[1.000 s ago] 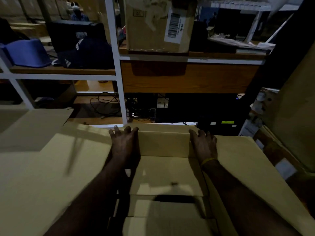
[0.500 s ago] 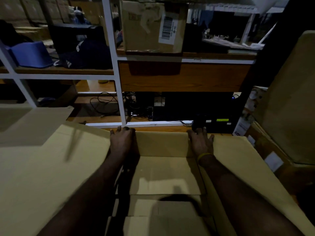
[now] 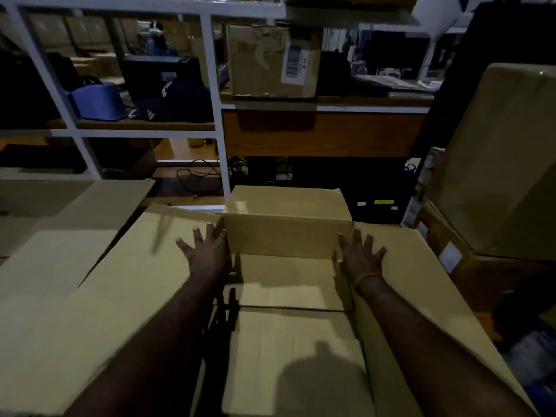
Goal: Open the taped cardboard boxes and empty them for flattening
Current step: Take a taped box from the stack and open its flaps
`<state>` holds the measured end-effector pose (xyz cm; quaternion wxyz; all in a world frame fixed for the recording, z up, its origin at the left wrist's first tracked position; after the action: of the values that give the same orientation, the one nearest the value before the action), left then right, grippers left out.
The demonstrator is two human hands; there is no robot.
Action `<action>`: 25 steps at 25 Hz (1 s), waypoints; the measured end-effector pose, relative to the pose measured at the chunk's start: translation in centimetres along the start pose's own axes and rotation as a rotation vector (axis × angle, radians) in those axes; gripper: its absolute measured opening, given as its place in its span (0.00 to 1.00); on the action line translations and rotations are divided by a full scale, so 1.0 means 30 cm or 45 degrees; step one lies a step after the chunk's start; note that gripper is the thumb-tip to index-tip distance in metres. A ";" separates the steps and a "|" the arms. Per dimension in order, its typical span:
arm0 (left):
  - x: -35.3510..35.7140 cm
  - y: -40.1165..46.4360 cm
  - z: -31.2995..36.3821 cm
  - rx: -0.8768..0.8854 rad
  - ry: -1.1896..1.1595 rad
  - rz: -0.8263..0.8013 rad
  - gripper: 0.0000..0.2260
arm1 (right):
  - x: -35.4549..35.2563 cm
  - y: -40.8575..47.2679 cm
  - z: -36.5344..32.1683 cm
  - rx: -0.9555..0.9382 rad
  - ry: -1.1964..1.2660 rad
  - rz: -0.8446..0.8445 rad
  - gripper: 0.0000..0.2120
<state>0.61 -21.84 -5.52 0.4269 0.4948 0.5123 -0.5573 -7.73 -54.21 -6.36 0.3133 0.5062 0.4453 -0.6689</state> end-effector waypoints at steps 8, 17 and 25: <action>0.010 -0.332 -0.010 -0.007 -0.057 -0.082 0.28 | 0.086 -0.311 0.074 0.025 0.167 -0.006 0.31; 0.086 -0.812 -0.120 0.137 -0.202 -0.210 0.27 | 0.252 -0.876 0.089 0.060 0.428 0.076 0.27; 0.190 -1.014 -0.179 0.284 -0.447 -0.416 0.37 | 0.357 -1.219 -0.029 0.106 0.761 -0.004 0.37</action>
<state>-29.51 -12.96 -6.57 0.3563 0.3452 0.4390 -0.7492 -42.31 -38.17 -6.49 0.1464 0.6922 0.4908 -0.5085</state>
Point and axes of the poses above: each hand's wrist, its own y-axis towards the middle knuckle, its own x-axis out of the palm, z = x × y, the point moved 1 cm from there along y, towards the middle knuckle, and after that the axes turned 13 degrees about -z, right-handed, at the moved point
